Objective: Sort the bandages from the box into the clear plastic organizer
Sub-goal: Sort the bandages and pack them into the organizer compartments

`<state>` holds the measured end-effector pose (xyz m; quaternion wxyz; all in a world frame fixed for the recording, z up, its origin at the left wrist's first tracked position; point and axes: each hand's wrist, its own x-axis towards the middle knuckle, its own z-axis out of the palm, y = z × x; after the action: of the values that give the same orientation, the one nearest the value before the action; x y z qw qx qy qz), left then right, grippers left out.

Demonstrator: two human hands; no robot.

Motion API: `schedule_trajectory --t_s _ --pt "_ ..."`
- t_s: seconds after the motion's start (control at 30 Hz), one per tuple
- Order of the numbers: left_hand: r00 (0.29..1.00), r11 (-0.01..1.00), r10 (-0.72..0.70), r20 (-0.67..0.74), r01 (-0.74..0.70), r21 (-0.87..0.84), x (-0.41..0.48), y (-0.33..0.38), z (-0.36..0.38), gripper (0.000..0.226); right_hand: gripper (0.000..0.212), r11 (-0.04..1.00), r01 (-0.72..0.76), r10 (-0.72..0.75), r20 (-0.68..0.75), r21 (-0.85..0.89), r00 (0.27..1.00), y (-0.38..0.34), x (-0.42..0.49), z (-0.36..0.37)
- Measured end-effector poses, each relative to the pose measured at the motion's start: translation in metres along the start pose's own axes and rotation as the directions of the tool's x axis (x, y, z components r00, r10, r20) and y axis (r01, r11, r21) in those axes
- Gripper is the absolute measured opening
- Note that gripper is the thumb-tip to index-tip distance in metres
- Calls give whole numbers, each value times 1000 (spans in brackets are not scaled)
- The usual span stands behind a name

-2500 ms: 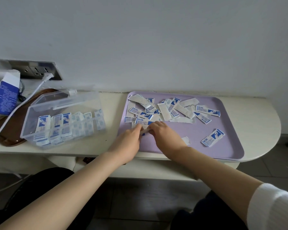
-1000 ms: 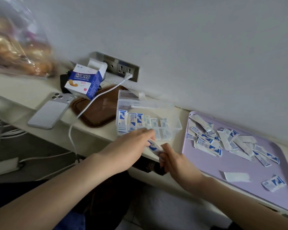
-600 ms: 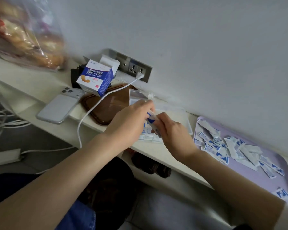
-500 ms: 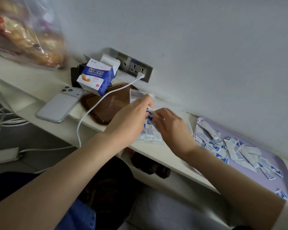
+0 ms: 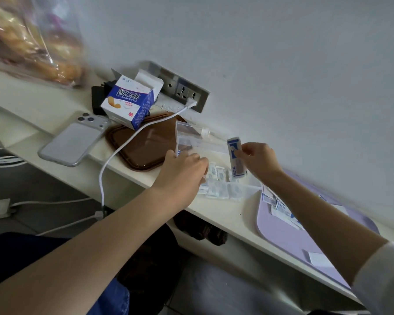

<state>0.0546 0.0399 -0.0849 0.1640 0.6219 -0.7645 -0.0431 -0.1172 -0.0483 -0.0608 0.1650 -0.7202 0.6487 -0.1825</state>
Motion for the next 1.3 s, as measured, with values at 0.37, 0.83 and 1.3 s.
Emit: schedule_trajectory --t_s 0.37,0.83,1.3 --pt "999 1000 2 -39 -2 13 -1 0 4 22 27 949 -243 291 259 -203 921 6 24 30" --pt "999 999 -28 -17 27 -42 3 0 3 23 29 907 -259 368 328 -331 870 -2 26 44" --pt "1000 999 -24 -10 23 -48 3 -1 3 20 26 877 -96 335 456 -470 825 -14 13 29"
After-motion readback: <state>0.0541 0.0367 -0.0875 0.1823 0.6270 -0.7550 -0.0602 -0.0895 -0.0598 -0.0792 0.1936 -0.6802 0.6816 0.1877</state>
